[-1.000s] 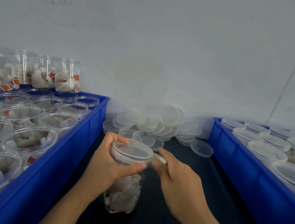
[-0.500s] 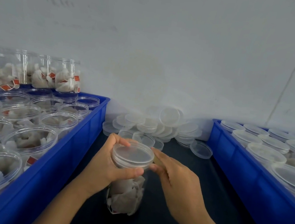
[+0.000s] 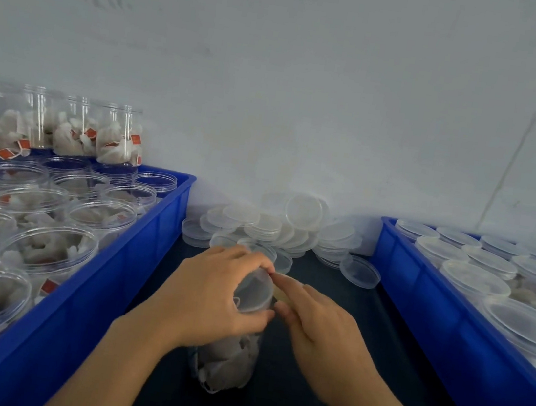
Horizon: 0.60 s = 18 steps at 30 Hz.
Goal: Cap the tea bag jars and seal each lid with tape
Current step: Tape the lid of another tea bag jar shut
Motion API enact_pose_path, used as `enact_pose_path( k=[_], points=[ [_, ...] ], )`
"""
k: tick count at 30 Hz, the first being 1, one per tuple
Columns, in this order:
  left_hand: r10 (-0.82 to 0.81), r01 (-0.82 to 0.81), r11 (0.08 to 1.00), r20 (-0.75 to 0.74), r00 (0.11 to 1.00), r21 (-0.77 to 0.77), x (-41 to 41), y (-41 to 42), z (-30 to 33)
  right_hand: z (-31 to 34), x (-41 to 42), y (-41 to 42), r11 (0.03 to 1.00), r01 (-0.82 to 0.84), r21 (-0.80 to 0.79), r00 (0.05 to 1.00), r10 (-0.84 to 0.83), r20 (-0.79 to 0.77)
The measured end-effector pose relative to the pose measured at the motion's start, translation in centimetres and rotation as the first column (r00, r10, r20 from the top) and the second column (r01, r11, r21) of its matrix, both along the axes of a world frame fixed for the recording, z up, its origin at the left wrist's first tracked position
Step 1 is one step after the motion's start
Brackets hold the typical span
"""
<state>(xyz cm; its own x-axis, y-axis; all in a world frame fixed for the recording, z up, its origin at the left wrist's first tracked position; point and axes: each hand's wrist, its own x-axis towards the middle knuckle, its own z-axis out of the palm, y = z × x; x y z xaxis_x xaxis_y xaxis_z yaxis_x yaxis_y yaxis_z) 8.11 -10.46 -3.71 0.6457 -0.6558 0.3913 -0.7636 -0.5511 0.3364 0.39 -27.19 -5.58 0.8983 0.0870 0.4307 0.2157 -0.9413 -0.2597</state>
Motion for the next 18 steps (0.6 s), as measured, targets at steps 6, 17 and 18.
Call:
enact_pose_path(
  k=[6,17,18],
  points=[
    [0.021,-0.021,0.999,-0.009,1.000,0.031,-0.1,-0.6,0.2,0.9,-0.4,-0.5,0.997,0.067,-0.025,0.989,-0.070,-0.131],
    [0.093,-0.094,0.995,0.064,0.994,0.017,-0.6,-1.3,-0.1,1.3,-0.9,0.7,0.986,0.166,-0.005,0.976,-0.166,-0.139],
    [0.095,-0.096,0.995,0.060,0.994,0.010,-0.6,-1.2,-0.1,1.2,-0.9,0.8,0.987,0.160,0.011,0.977,-0.157,-0.145]
  ],
)
